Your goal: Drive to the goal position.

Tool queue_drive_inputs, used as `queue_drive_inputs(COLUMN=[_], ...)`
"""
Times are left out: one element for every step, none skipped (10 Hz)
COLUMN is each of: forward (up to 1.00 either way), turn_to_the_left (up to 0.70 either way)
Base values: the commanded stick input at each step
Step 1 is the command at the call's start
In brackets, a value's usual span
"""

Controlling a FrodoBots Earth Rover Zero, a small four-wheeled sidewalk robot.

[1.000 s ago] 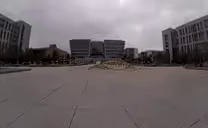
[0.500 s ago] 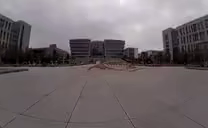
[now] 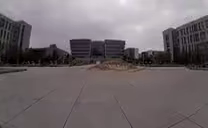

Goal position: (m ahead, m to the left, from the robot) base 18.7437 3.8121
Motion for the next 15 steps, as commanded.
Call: queue_drive_inputs(forward=[0.70,0.70,0.70,0.70,0.70,0.70,0.70,0.70,0.70,0.70,0.70,0.70,0.70,0.70,0.70], turn_to_the_left=[0.00,0.00,0.00,0.00,0.00,0.00,0.00,0.00,0.00,0.00,0.00,0.00,0.00,0.00,0.00])
